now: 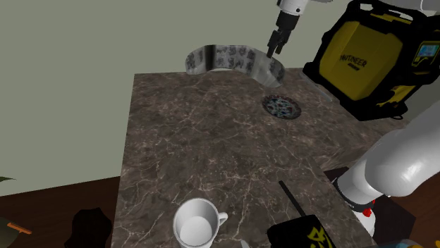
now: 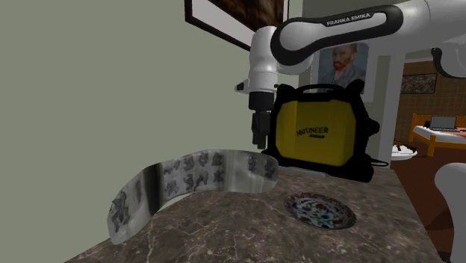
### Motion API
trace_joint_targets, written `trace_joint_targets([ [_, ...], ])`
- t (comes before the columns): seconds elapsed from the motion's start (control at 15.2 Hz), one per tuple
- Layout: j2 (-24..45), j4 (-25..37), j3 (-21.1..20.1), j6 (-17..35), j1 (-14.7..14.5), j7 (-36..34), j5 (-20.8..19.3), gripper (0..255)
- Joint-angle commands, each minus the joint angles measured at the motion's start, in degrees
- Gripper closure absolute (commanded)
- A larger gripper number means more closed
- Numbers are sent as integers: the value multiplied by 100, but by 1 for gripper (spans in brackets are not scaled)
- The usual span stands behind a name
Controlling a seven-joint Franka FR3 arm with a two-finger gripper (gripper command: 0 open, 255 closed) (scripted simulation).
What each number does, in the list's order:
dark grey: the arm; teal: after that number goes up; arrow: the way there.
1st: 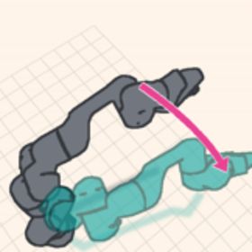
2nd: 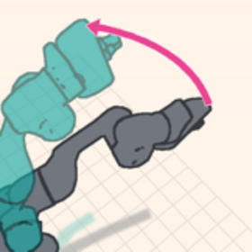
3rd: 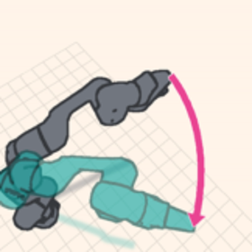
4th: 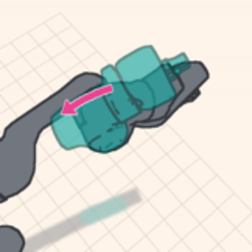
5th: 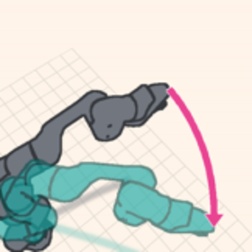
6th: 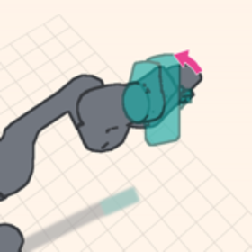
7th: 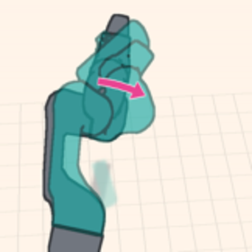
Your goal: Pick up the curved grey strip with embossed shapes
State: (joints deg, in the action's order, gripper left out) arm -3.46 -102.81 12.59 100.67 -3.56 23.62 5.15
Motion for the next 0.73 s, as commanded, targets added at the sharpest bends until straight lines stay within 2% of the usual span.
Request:
trace_joint_targets([
  [0.0, 504, 570, 46, -88, 19, 255, 105, 0],
  [0.26, 1557, 1850, 70, -366, 127, 689, 335, 0],
  [0.53, 2772, 3533, 13, -870, 332, 1024, 561, 0],
  [0.59, 2968, 3826, -6, -968, 373, 1058, 591, 0],
  [0.66, 2939, 3704, -12, -875, 365, 1066, 583, 0],
])
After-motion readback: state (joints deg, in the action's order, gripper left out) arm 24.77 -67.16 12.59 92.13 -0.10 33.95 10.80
